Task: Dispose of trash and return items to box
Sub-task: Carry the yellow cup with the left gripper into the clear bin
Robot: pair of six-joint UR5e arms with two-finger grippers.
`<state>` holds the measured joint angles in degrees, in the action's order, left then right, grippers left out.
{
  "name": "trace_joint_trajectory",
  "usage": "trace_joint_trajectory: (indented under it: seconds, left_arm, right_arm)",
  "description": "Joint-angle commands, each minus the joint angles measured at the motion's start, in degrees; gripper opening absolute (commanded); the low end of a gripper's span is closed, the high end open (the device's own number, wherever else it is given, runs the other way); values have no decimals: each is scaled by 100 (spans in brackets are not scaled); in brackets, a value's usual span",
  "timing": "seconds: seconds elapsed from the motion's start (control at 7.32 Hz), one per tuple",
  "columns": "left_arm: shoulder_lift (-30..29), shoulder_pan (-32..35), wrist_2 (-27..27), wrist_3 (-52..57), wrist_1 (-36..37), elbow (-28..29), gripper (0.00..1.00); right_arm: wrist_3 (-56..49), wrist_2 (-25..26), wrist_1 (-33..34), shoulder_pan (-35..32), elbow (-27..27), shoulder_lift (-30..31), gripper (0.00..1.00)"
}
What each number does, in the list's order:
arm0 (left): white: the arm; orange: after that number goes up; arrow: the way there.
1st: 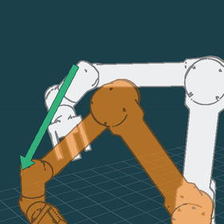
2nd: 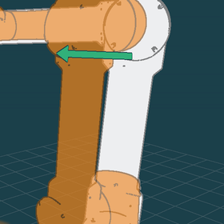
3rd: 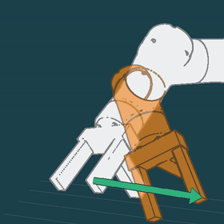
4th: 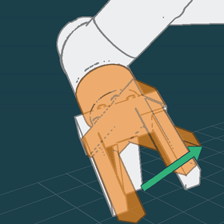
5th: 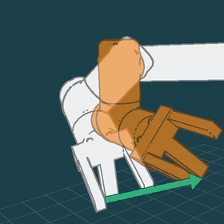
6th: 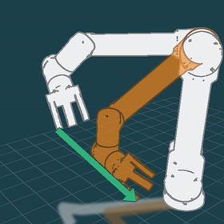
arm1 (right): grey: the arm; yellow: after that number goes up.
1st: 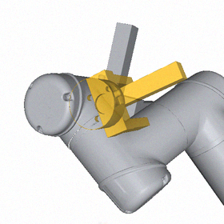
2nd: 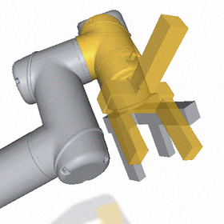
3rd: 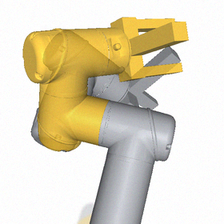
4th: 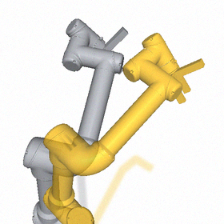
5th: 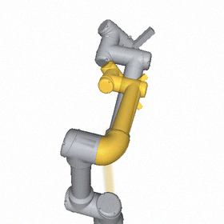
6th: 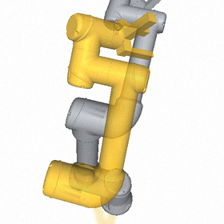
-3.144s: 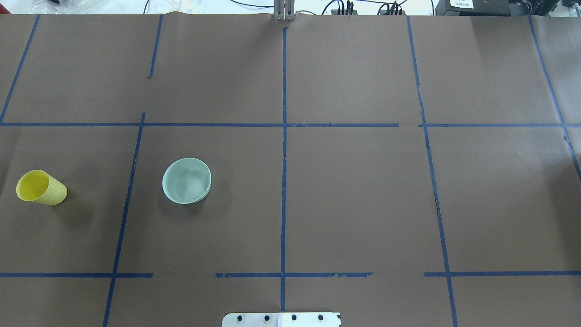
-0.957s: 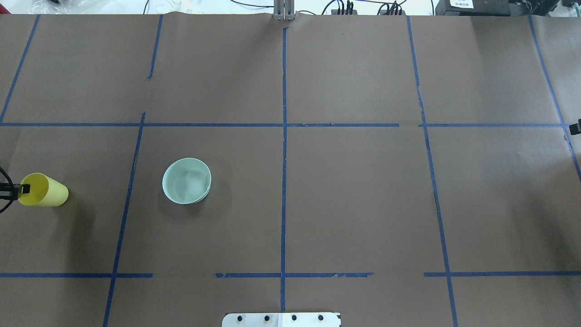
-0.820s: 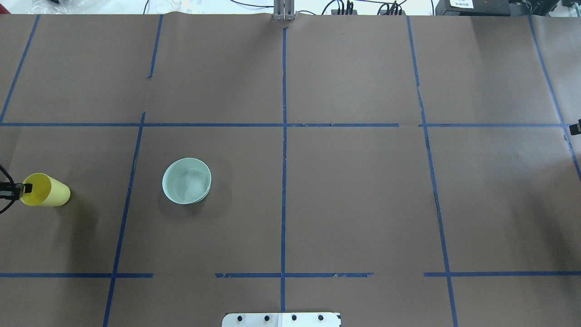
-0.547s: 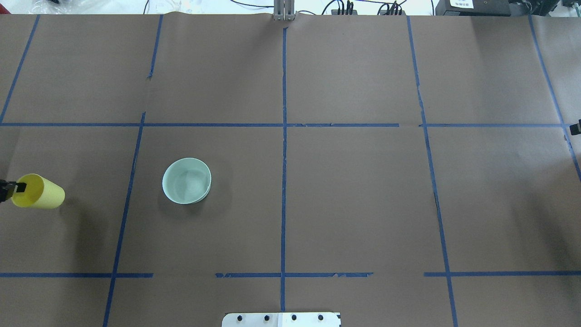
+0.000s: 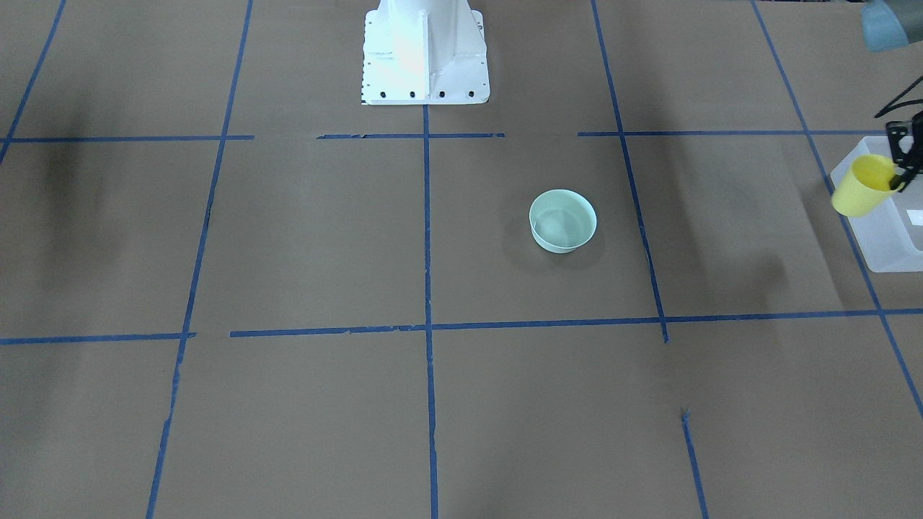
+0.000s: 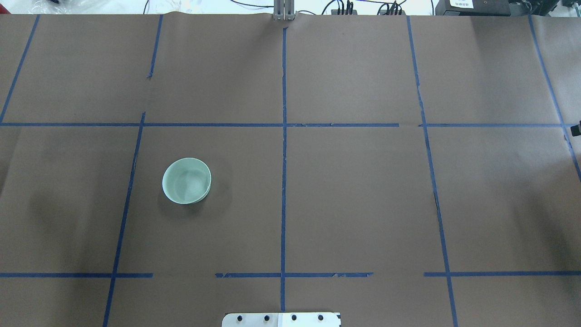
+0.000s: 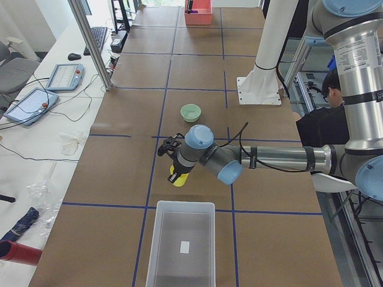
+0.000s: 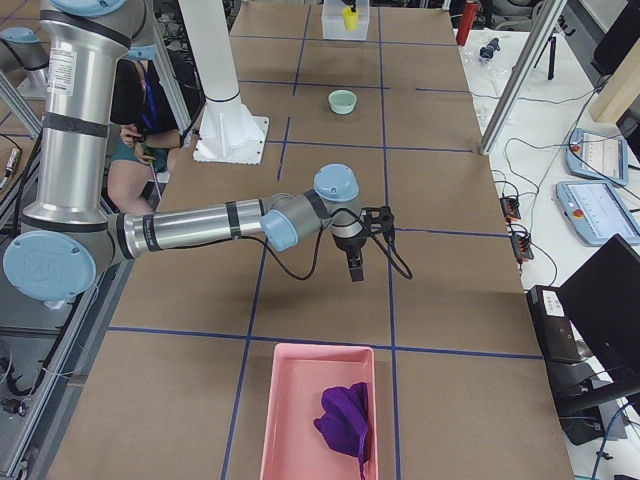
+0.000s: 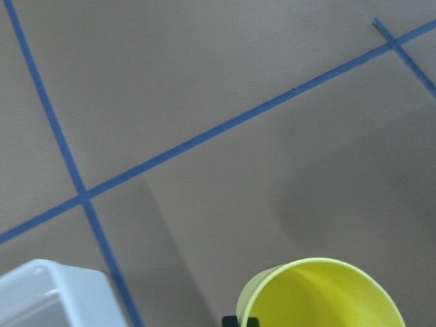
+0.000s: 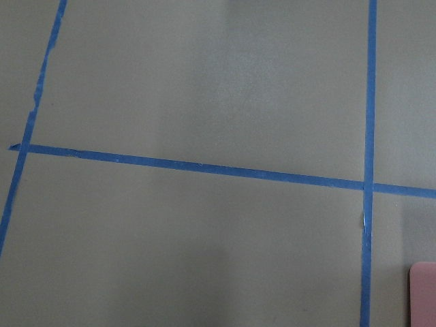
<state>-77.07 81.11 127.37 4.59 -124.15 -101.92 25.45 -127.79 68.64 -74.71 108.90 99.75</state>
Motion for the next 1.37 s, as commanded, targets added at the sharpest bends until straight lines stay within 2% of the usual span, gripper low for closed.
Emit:
trace_joint_trajectory:
  seconds: [0.0,0.14,0.27,0.41,0.55,0.82,1.23]
  left_arm:
    - [-484,851,15,1951,848,634,0]
    - [-528,862,24,2332,779,1056,0]
    - [-546,854,24,2293,178,1556,0]
    - [-633,845,16,1883,-977,2353,0]
    - [-652,819,15,887,-1545,2439,0]
    - [-687,591,-211,571,-1718,2554,0]
    - [-678,-129,-213,-536,-2420,2563,0]
  right_arm:
    - [4,0,0,0,0,9,100]
    - [-4,0,0,0,0,9,100]
    - [-4,0,0,0,0,1,100]
    - [-4,9,0,0,0,1,100]
    - [-4,9,0,0,-9,1,100]
    - [4,9,0,0,-9,1,100]
    - [4,9,0,0,0,1,100]
